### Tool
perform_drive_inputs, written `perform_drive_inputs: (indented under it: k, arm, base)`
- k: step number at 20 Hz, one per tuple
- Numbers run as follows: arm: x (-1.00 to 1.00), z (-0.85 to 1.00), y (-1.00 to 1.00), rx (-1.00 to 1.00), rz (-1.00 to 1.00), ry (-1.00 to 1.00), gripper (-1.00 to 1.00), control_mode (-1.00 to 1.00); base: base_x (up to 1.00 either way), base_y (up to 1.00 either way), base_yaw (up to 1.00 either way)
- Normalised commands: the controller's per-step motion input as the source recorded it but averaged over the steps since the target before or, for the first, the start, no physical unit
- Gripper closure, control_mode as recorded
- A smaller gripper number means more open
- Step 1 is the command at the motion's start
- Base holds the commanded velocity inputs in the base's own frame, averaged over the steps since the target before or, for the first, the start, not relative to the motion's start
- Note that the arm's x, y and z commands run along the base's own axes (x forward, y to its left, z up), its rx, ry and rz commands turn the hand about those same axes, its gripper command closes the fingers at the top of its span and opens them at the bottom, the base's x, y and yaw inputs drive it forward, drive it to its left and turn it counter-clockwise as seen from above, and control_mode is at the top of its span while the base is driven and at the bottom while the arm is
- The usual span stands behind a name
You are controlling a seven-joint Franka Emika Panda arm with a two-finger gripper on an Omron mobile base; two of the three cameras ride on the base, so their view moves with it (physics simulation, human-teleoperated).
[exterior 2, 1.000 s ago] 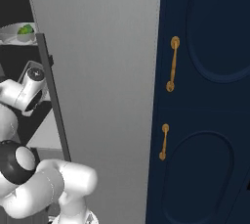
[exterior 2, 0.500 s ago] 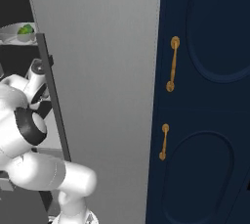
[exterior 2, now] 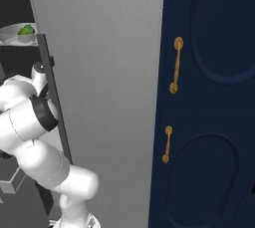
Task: Take the meat container that has the shrimp and place it on the second highest rack of the freezer. Then take the vegetable container that has the broccoli and carrot and place it on the highest rack of the freezer.
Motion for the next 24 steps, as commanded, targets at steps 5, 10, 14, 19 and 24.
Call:
perform_drive_inputs:
  k: [5, 10, 14, 19, 24]
  arm:
    - [-0.84, 0.20, -0.06, 0.00, 0.00, -0.21, -1.00, -1.00]
    - [-1.00, 0.71, -0.58, 0.02, 0.00, -0.17, -1.00, -1.00]
    - [-1.00, 0.80, -0.45, 0.00, 0.00, -0.05, -1.00, -1.00]
    - [-1.00, 0.61, -0.27, 0.00, 0.00, 0.00, -1.00, -1.00]
    - [-1.00, 0.44, -0.48, 0.00, 0.00, 0.02, -1.00, -1.00]
  base:
    - [0.00, 0.00, 0.00]
    - [0.00, 0.00, 0.00]
    - [0.00, 0.00, 0.00]
    - [0.00, 0.00, 0.00]
    - [0.00, 0.00, 0.00]
